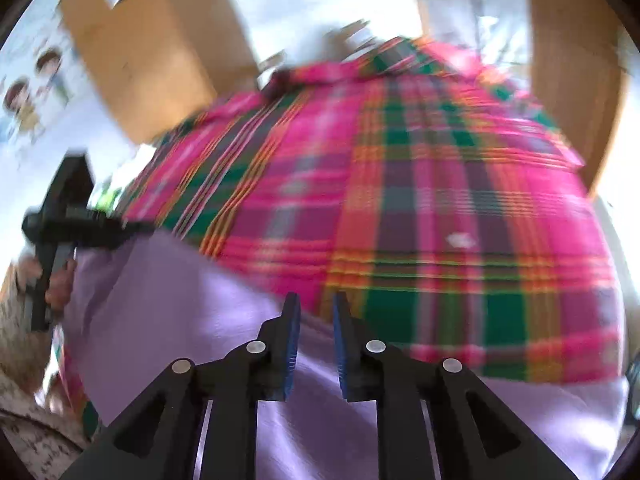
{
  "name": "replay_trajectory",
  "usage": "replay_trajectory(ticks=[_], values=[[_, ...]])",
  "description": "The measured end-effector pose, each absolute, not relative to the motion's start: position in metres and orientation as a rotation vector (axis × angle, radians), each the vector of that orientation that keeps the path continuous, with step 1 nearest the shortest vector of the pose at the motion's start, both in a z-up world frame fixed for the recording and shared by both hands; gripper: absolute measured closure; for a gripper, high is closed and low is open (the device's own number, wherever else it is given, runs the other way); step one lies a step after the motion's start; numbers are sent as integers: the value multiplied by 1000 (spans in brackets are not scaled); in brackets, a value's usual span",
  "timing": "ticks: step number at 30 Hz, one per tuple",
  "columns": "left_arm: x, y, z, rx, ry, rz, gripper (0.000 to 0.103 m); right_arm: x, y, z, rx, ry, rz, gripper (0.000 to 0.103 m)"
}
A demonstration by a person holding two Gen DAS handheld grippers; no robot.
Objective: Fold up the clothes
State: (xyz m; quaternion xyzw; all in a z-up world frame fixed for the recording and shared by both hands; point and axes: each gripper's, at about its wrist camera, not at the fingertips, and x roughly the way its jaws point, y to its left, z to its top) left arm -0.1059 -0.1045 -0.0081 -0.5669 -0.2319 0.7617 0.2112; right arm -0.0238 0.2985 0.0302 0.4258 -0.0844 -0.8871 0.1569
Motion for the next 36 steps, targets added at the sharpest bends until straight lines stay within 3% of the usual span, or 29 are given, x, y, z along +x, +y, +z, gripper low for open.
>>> replay_trajectory(ticks=[2,4,7,15,20,22,30,33,36], values=[[-100,-107,-1,-1555,-648,2140,81,-11,322,35,1205,-308,-2623,85],[-95,-111,4,-1542,-668,2155,81,2,340,38,1205,-341,-2702,76],[-85,-118,10,-1516,-706,2184,81,20,361,36,1225,-350,-2808,69],[-63,-95,24,-1470,-612,2167,81,41,398,24,1314,-269,-3066,68],[-62,-82,15,-1504,-616,2120,81,46,424,12,1386,-373,-3153,66],[-63,-79,10,-1533,-611,2109,81,46,430,8,1400,-402,-3143,57],[-62,-69,-5,-1592,-608,2089,81,46,432,6,1378,-386,-3125,57],[-62,-69,-5,-1593,-622,2085,81,43,426,6,1406,-321,-3138,64],[-65,-69,-7,-1597,-629,2079,80,41,423,6,1397,-295,-3131,95]])
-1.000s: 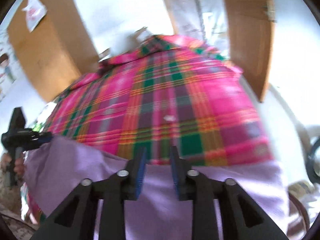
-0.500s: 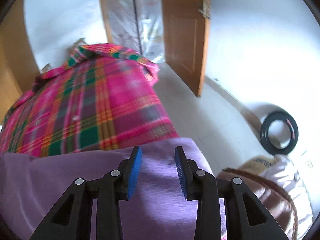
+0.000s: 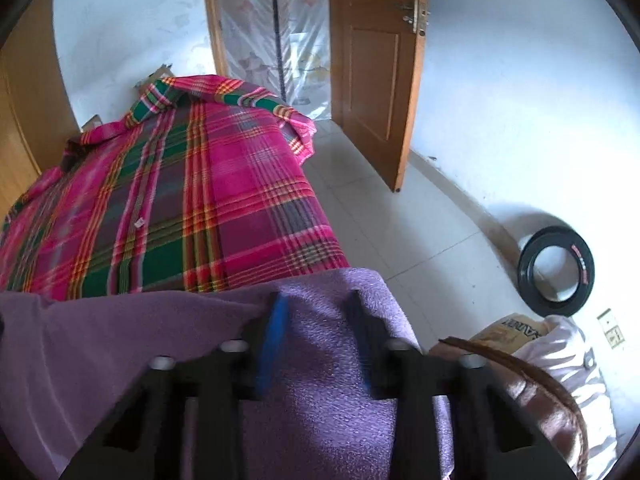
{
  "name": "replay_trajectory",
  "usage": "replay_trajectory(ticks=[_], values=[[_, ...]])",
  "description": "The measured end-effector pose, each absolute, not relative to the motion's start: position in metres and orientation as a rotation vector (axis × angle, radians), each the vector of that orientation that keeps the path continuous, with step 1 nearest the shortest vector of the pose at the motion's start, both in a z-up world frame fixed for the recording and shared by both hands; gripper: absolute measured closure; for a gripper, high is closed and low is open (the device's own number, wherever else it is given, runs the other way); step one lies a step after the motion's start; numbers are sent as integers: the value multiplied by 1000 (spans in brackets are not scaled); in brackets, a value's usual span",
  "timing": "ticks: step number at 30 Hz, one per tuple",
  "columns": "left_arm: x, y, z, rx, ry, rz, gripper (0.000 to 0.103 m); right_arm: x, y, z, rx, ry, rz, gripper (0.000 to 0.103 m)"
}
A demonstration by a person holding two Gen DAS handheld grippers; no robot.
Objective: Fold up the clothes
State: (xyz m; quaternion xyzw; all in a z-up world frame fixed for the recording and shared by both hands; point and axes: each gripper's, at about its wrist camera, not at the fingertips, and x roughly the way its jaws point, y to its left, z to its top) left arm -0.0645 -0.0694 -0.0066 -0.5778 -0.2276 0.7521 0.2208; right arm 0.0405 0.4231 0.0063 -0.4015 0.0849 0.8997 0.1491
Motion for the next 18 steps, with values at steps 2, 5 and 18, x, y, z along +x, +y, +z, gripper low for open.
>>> replay_trajectory(ticks=[2,5,18], values=[[-65,-70,-7,-1600,-645,2072,80,41,425,7,-1147,259,2593,98],[-67,-71,-8,-1599,-668,2063,80,45,431,9,-1107,308,2593,100],[-68,-74,-8,-1589,-678,2061,80,39,437,7,-1118,310,2540,100]])
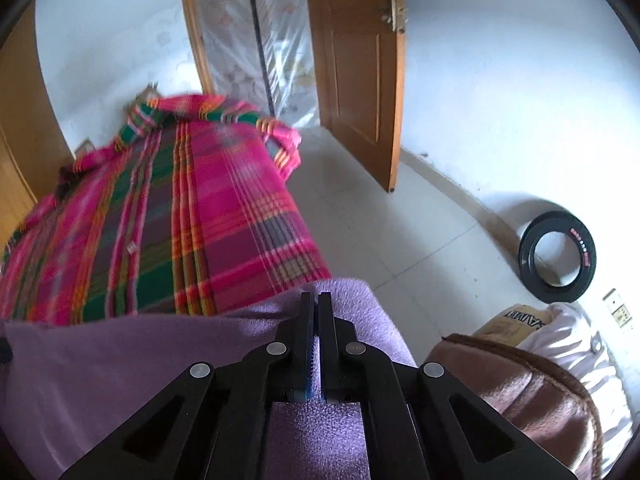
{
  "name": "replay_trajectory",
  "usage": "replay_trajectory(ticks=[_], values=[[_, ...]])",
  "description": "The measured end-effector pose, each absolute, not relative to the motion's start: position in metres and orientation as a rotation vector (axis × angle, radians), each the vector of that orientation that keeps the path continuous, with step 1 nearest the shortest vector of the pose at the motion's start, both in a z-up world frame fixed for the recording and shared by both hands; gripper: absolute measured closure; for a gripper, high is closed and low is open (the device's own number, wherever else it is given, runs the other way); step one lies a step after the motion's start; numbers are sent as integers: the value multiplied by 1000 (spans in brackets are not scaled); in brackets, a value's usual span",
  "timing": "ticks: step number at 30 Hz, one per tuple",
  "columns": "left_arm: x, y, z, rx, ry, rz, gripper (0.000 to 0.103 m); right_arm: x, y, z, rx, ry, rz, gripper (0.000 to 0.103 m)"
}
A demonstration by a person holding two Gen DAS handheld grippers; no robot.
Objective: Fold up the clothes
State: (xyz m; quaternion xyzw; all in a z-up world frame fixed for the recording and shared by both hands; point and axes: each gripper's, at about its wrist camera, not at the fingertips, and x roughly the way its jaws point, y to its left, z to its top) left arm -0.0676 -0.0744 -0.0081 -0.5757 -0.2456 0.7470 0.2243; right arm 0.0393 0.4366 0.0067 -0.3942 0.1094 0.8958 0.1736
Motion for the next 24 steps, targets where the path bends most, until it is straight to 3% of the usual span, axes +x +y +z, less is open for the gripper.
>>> replay_trajectory(ticks=[4,7,13,24], values=[[-67,-75,-6,-1588,-675,2067,80,39,433,12,-1111,305,2512,85],[-63,-77,-3,-1583,-676,2085,80,47,418,23,-1066,266,2581,80],[-48,-86,8,-1546,-665,2107,80,66,373,34,-1075,242,2771,76],[-5,-113,8,-1513,-623,2156,80,95,317,4,-1199,125,2787,76]])
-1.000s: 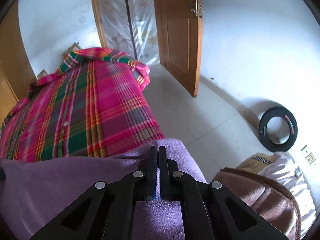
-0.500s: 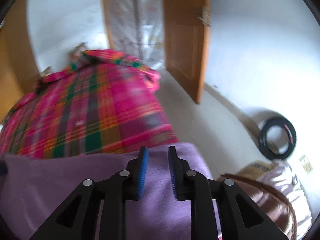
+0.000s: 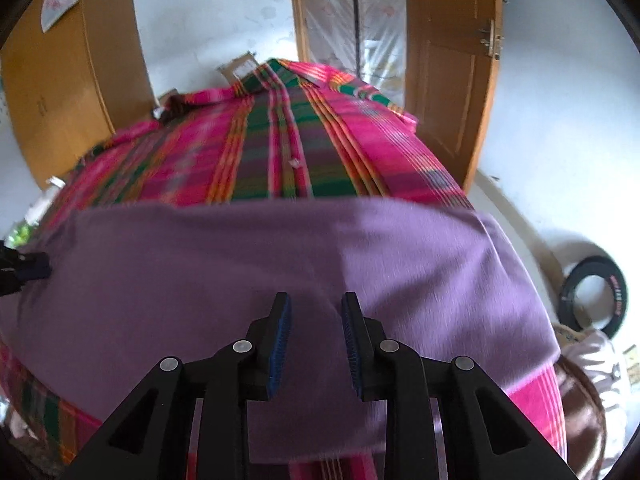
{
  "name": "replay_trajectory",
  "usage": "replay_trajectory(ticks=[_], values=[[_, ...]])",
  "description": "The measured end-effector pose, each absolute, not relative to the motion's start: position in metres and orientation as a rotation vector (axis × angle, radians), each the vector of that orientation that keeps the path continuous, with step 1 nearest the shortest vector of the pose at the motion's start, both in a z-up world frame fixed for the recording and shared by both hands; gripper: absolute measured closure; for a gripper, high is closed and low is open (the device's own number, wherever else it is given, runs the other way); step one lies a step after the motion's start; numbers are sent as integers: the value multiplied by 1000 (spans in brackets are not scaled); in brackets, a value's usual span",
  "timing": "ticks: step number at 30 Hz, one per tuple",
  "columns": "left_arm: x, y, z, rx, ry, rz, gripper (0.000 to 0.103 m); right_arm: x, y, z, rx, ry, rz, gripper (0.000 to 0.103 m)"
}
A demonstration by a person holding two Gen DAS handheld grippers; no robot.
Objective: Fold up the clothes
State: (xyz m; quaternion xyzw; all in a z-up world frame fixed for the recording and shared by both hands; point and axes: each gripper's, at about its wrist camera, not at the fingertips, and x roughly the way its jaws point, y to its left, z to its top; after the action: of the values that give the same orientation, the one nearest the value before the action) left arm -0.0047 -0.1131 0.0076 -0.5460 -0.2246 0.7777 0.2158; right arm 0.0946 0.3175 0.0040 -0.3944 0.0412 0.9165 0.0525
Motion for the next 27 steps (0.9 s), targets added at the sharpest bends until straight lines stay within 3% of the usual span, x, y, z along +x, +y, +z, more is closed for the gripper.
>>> replay_trajectory(ticks=[16,23,27], values=[[56,-176,5,-1423,-722,2181,80,133,282,7,-1121,96,2794,75],[74,-194,-3,-1382,-784,2170,80,141,237,-1,-1126,-59,2856,75],[81,-206,-7,-1356,-826,2161,80,145,239,-1,-1141,-1,2842,75]])
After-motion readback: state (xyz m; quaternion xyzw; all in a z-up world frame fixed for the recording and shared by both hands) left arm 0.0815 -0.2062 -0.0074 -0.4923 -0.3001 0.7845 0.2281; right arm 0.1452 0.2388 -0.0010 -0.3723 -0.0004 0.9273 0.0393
